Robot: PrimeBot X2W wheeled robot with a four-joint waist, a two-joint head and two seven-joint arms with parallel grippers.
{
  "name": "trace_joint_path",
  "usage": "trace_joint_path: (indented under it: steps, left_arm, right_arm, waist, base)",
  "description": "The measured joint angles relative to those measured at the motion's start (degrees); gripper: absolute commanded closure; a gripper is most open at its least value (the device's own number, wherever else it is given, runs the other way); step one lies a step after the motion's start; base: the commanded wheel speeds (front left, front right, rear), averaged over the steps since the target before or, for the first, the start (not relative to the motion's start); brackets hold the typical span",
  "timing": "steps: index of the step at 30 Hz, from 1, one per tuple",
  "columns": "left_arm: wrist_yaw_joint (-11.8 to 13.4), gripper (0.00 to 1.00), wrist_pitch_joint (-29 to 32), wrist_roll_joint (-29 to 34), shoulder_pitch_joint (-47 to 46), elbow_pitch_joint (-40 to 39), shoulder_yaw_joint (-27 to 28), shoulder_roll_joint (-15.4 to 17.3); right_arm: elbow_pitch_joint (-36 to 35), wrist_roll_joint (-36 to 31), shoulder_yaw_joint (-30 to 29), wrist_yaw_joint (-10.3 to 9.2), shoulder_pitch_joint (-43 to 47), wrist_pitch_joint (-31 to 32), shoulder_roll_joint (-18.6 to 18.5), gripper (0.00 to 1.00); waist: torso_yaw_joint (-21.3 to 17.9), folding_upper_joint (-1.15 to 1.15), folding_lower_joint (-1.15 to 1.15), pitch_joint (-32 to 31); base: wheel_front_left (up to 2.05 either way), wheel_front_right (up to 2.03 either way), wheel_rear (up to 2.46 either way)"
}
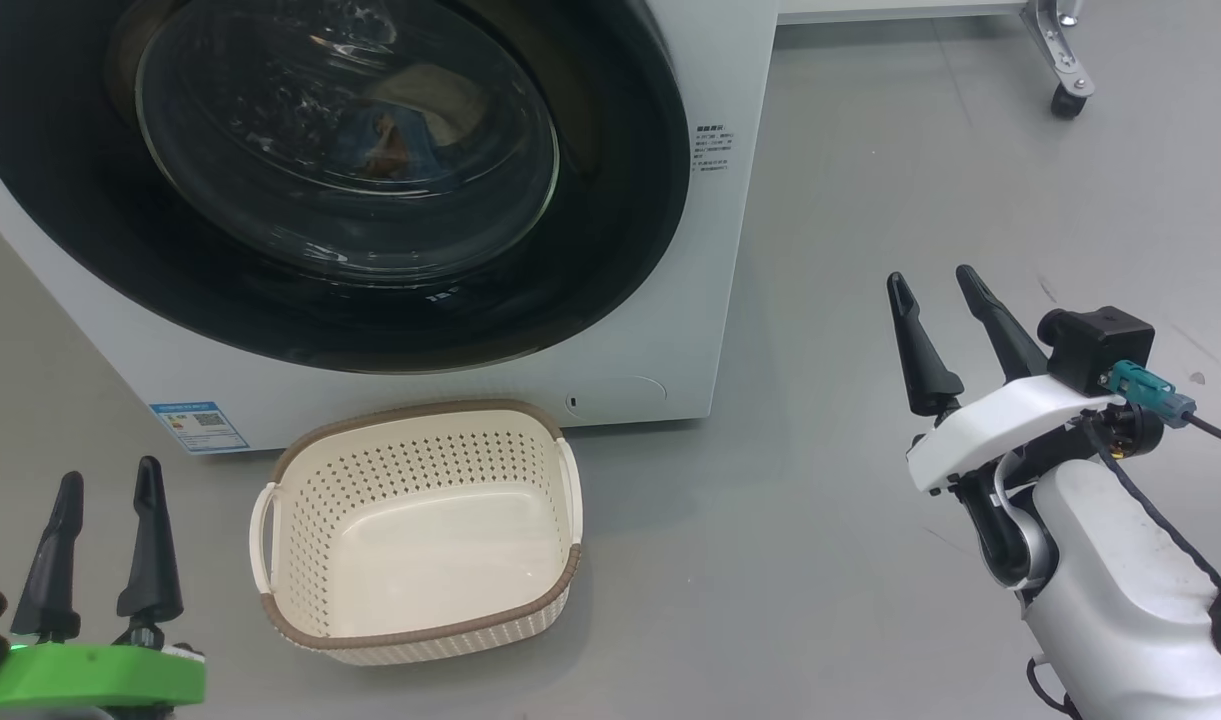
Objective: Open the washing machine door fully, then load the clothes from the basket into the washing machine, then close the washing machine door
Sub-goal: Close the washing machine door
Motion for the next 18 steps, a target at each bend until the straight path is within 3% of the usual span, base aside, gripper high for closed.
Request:
trace_joint_path:
  steps: [18]
  left_arm:
    - [0.0, 0.00, 0.0, -1.6, 0.6, -0.8, -1.1, -0.4]
  right_arm:
    - [-5.2, -2.5, -3.7, 0.26, 7.8, 0.0, 0.1, 0.00]
  waist:
    - [-1.5, 0.00, 0.00, -1.0]
  base:
    - [0.00, 0.00, 0.00]
